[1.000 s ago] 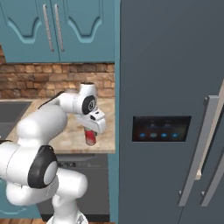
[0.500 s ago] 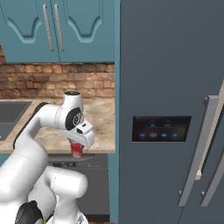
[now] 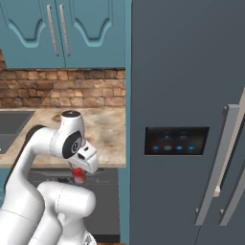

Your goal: Four empty soda cans are scattered around the kitchen. Gather all the cans and cluster them next to the stove for recycling.

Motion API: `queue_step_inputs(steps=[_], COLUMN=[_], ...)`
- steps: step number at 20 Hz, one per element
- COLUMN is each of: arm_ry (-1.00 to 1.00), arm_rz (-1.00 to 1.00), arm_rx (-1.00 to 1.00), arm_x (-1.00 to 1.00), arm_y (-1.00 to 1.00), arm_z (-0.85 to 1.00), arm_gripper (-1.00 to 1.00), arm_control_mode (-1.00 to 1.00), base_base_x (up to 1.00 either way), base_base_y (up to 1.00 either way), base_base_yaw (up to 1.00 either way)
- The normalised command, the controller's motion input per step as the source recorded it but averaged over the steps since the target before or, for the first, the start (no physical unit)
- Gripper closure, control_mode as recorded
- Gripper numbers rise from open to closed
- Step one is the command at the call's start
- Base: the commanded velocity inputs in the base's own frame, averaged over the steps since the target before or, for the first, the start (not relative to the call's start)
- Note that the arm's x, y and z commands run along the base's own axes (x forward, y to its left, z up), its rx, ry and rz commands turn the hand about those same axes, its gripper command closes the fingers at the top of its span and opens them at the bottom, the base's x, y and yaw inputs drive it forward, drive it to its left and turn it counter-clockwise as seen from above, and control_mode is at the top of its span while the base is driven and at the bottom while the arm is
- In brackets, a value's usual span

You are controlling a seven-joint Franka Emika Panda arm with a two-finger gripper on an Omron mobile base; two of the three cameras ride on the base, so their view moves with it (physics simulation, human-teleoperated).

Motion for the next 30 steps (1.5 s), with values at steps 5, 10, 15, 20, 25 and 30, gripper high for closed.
queue_step_inputs(steps=[5, 10, 15, 20, 25, 30], arm_ry=[0.0, 0.0, 0.0, 0.0, 0.0, 0.0], arm_rz=[0.0, 0.0, 0.0, 0.0, 0.0, 0.0], arm_rx=[0.0, 0.0, 0.0, 0.0, 0.0, 0.0], arm_x=[0.0, 0.0, 0.0, 0.0, 0.0, 0.0], arm_y=[0.0, 0.0, 0.0, 0.0, 0.0, 0.0], arm_z=[0.0, 0.0, 0.0, 0.0, 0.0, 0.0], arm_gripper=[1.0, 1.0, 1.0, 1.0, 1.0, 1.0], arm_control_mode=[-1.0, 1.0, 1.0, 1.0, 1.0, 1.0], base_base_x=[0.0, -0.88, -0.87, -0.01, 0.0, 0.0], base_base_y=[0.0, -0.08, -0.34, -0.51, -0.13, 0.0], base_base_yaw=[0.0, -0.06, -0.38, -0.74, -0.87, -0.9])
